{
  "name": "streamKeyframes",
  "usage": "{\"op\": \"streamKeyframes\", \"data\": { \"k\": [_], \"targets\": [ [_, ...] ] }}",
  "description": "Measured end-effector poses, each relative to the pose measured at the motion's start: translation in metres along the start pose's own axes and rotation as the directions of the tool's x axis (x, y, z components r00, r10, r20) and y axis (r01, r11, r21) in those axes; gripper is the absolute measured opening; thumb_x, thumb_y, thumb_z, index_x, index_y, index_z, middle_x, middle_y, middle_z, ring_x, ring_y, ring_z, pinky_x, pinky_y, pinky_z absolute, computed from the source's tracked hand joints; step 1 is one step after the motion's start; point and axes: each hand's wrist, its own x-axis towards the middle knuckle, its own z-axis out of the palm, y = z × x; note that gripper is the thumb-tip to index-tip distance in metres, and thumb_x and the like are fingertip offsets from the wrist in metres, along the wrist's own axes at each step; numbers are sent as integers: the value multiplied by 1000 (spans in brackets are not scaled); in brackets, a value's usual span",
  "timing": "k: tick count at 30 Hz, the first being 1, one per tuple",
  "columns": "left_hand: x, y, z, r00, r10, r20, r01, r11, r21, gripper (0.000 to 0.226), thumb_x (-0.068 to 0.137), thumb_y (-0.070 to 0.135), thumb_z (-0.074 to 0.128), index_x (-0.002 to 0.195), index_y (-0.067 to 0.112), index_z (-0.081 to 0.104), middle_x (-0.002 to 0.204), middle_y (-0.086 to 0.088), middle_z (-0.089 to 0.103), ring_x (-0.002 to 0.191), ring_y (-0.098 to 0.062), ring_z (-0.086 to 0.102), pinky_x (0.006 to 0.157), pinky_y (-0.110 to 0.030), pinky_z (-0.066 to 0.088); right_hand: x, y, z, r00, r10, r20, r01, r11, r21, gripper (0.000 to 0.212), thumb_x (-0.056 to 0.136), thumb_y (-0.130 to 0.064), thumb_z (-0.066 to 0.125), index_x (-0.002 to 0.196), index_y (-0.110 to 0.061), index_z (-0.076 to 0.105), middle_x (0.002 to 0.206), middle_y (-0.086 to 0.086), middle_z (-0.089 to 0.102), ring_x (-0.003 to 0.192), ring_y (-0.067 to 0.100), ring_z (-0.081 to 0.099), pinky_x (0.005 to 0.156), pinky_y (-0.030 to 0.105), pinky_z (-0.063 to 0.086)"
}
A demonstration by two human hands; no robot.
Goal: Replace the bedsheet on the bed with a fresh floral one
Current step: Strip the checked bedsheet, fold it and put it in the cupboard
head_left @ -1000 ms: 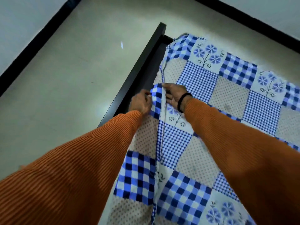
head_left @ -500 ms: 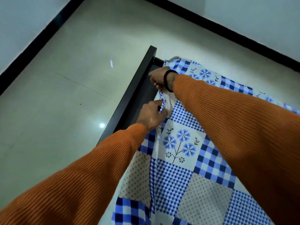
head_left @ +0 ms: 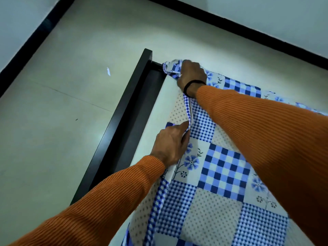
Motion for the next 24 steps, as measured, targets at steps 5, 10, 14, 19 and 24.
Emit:
{"op": "streamKeyframes", "data": {
  "k": [5,10,14,19,24],
  "targets": [
    [-2,24,24,995,60,81,-63,997,35,38,105,34,45,138,18,52,84,-3,70,64,-27,62,55,-37,49,-5,99,-9,994,86,-72,-89,995,-38,47,93,-12,58,138,-10,45,138,23,46,113,45,55,87,48,43],
    [-11,53,46,961,60,269,-49,998,-47,52,101,29,50,151,18,43,112,-11,70,85,-37,66,68,-40,50,-22,165,5,996,64,63,-53,986,-156,58,98,-10,54,151,-10,31,152,26,35,120,46,52,84,47,43],
    [-14,62,58,894,23,448,10,997,-71,54,102,28,49,154,18,37,107,-13,69,87,-34,65,70,-38,53,-17,154,12,997,30,69,-29,999,-18,67,93,-28,61,152,-18,31,150,18,39,132,40,44,95,48,49],
    [-17,57,68,843,-15,538,61,996,-67,61,103,32,49,159,21,26,113,-11,68,90,-30,64,75,-43,56,13,101,7,991,-103,86,104,995,-9,68,94,-50,60,150,-19,37,140,16,45,126,37,49,96,46,49],
    [-16,56,70,827,-76,557,165,980,-112,66,105,30,49,162,24,17,108,-10,69,82,-22,63,70,-33,54,39,80,-8,990,117,-80,-104,982,156,32,98,-25,55,127,-11,58,133,21,55,119,41,57,96,40,48]
  ]
}}
